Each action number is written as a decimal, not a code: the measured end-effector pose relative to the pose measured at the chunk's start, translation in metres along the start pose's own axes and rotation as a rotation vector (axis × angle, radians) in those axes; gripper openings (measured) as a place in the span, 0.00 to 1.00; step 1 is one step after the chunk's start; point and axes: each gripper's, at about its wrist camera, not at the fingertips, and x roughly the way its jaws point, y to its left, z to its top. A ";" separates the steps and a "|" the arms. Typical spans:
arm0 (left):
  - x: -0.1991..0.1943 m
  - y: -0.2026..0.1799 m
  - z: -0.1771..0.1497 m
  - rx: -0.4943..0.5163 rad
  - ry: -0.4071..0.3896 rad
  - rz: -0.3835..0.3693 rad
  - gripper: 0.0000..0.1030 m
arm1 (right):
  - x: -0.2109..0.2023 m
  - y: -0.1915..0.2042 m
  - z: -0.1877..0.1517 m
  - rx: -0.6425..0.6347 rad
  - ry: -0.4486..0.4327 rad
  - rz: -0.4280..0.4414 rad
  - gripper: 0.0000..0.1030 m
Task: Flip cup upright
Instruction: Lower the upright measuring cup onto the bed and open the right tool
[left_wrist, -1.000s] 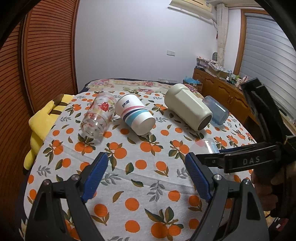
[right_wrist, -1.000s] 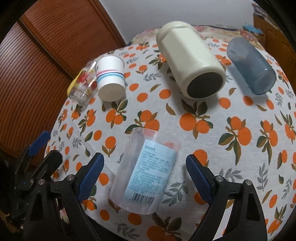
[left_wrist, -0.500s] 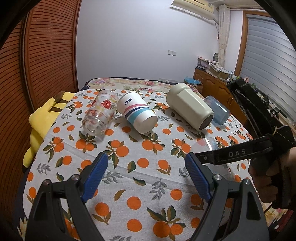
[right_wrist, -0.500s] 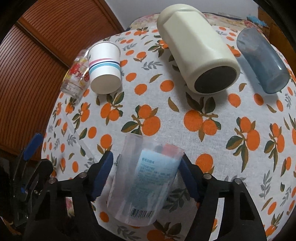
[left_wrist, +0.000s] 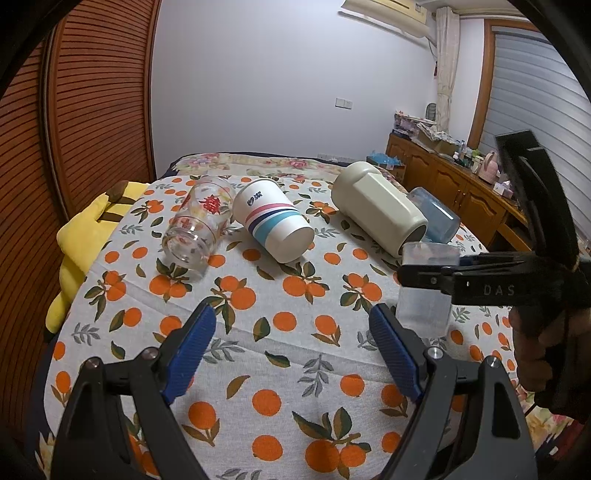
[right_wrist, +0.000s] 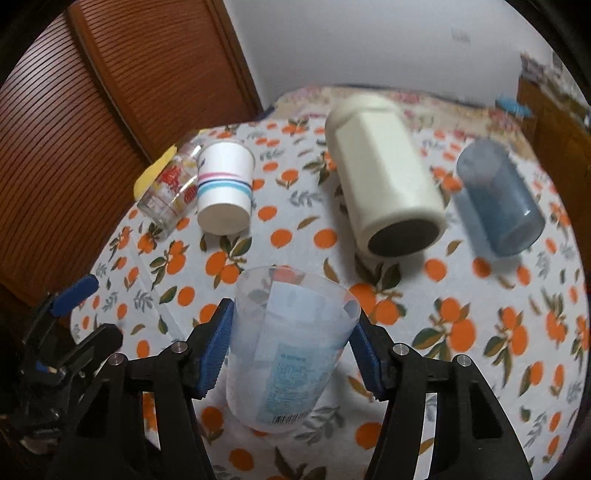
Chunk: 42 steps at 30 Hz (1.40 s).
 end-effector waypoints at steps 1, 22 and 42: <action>0.000 0.000 0.000 0.001 -0.001 0.000 0.83 | -0.003 0.001 -0.001 -0.021 -0.021 -0.021 0.60; -0.016 -0.004 0.009 0.005 -0.096 0.041 0.83 | -0.017 0.015 -0.023 -0.177 -0.059 -0.106 0.56; -0.034 -0.021 0.022 0.051 -0.142 0.080 0.83 | -0.055 0.005 -0.029 -0.058 -0.196 -0.033 0.71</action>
